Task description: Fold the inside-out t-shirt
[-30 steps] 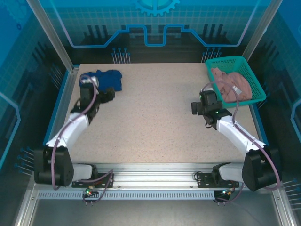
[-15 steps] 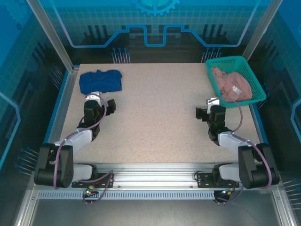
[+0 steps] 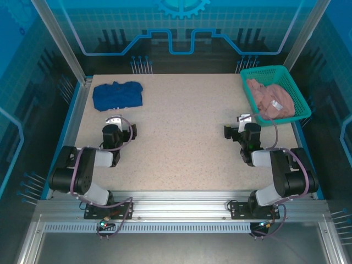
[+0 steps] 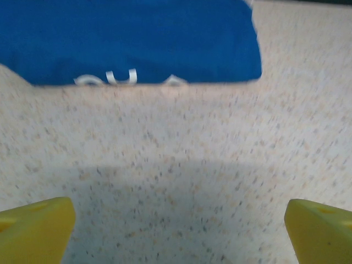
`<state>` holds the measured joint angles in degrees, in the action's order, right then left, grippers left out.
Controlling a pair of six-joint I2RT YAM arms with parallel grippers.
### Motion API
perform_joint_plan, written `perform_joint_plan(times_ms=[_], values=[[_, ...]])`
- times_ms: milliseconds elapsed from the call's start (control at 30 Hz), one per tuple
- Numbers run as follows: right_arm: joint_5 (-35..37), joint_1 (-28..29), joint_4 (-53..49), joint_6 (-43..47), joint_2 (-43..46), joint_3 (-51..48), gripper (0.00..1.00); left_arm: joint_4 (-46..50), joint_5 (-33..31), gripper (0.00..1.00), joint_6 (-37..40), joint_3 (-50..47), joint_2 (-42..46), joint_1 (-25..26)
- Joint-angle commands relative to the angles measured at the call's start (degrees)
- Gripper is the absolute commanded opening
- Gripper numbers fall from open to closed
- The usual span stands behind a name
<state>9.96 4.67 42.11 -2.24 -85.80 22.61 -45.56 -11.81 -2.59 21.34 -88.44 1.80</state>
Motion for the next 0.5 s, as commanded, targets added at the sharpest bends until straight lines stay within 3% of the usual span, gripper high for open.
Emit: perform_joint_plan(times_ms=[0, 467], values=[[-0.8, -0.7, 2.7, 1.0, -0.2, 1.1, 1.0, -8.6, 1.8, 0.99, 2.0, 0.2, -0.6, -0.6], [-0.5, 0.0, 2.5, 1.8, -0.3, 1.4, 1.0, -7.8, 1.2, 0.99, 1.9, 0.2, -0.2, -0.4]])
